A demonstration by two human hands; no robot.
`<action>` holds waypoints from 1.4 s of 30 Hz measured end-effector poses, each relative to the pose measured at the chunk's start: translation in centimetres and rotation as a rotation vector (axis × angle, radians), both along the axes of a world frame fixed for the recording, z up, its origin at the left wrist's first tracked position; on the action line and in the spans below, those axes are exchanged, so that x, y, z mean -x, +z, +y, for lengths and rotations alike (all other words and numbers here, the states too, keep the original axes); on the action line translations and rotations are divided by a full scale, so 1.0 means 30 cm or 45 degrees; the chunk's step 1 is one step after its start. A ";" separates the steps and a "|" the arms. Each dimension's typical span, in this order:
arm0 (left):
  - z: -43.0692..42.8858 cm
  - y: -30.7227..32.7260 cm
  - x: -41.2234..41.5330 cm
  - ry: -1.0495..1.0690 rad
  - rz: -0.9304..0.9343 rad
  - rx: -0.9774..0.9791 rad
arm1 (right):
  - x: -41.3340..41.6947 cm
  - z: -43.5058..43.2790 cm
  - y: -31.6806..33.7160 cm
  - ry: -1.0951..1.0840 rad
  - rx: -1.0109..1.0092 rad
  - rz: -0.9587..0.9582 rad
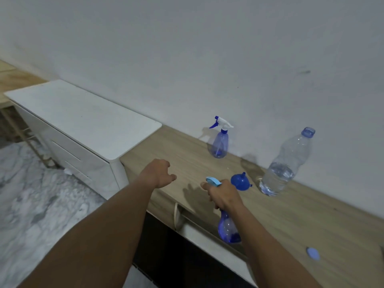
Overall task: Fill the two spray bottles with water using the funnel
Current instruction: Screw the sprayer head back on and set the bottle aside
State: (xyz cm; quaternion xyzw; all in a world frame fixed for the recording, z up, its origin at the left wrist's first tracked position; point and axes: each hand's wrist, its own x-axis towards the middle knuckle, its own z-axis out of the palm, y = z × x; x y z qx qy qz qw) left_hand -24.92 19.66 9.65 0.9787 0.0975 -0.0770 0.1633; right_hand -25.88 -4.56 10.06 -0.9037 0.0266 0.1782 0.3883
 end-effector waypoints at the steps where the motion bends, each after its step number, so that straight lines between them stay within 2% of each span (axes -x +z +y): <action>1: -0.005 0.000 0.004 0.000 0.003 -0.002 | 0.008 -0.005 0.002 -0.006 0.030 0.003; 4: -0.017 -0.002 0.014 -0.001 -0.002 -0.007 | 0.026 -0.022 0.004 0.003 0.120 0.016; 8: -0.031 0.000 0.028 0.006 0.004 -0.010 | 0.032 -0.043 0.005 0.000 0.038 -0.009; 17: -0.067 0.022 0.051 0.017 -0.007 -0.019 | 0.050 -0.078 0.014 0.002 0.059 -0.068; 21: -0.075 0.027 0.068 0.039 -0.015 0.000 | 0.067 -0.088 0.023 0.022 0.171 -0.069; 25: -0.083 0.032 0.094 0.051 -0.015 0.011 | 0.076 -0.102 0.037 0.017 0.019 -0.069; 32: -0.144 0.037 0.131 0.076 -0.037 0.137 | 0.054 -0.113 0.088 0.086 -0.171 -0.218; 37: -0.212 0.044 0.109 0.031 -0.022 0.220 | -0.012 -0.079 0.135 0.175 -0.179 -0.359; 42: -0.222 0.035 0.024 -0.007 0.111 0.379 | -0.109 -0.012 0.170 0.235 -0.167 -0.415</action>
